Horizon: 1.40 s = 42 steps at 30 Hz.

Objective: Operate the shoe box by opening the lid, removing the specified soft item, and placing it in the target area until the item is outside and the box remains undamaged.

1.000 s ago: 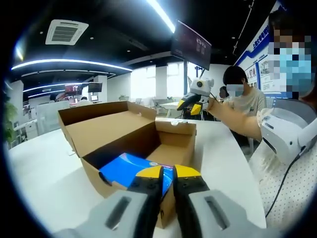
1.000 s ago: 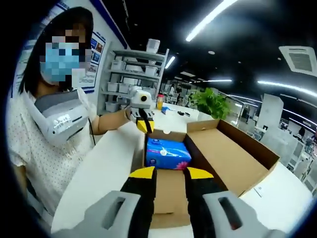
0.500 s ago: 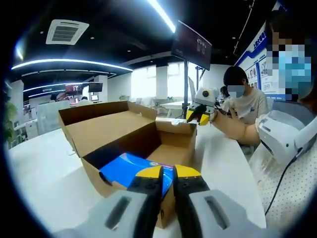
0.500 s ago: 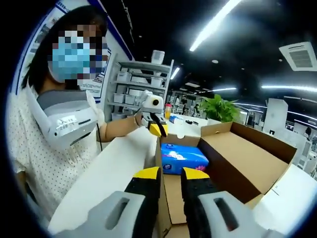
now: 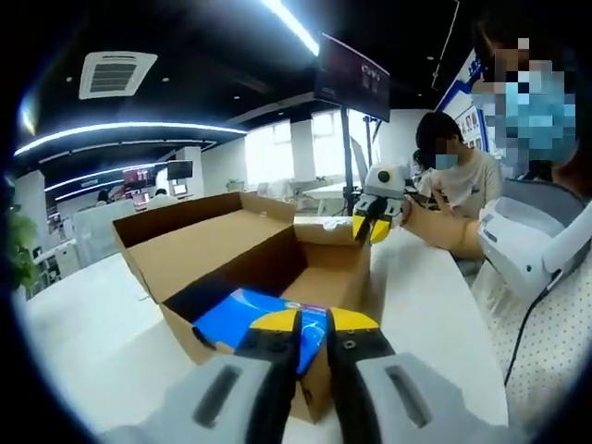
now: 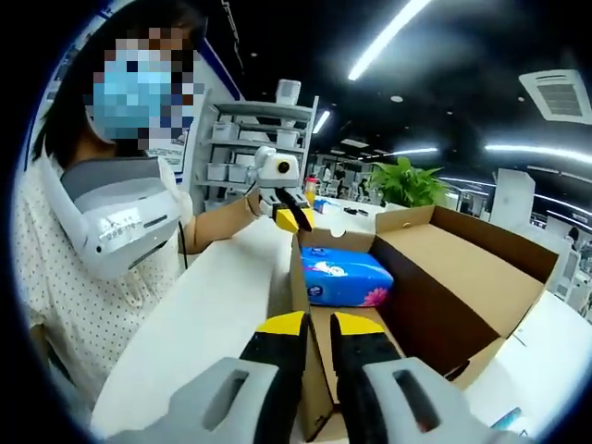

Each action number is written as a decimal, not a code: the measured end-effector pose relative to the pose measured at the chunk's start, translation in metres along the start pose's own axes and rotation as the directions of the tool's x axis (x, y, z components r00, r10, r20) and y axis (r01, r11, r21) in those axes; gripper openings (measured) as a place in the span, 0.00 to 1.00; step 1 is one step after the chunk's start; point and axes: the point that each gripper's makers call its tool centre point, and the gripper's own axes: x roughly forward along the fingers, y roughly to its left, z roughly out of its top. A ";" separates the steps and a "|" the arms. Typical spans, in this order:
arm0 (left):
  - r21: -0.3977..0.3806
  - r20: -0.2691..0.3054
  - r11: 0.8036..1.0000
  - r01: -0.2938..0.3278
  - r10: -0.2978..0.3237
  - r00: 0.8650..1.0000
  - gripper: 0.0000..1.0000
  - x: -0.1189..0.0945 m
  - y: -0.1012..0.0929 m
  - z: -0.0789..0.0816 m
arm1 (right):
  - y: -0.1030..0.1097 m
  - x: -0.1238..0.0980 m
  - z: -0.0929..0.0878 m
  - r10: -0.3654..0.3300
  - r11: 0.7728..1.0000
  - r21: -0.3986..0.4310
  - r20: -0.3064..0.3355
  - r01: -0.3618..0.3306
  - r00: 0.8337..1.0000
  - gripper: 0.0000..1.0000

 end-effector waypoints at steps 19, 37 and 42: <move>0.036 -0.061 0.999 -0.023 0.025 0.998 0.12 -0.017 0.003 -0.006 | 0.003 0.002 0.004 -0.015 1.000 0.028 0.056 0.013 0.998 0.10; 0.002 -0.054 1.000 -0.014 0.014 0.998 0.12 -0.018 0.003 -0.008 | 0.003 0.002 0.004 -0.031 0.999 0.012 0.047 0.031 0.998 0.10; 0.013 -0.053 1.000 -0.013 0.014 0.998 0.12 -0.018 0.003 -0.008 | -0.001 -0.005 0.003 -0.053 0.997 -0.050 0.020 0.054 0.998 0.16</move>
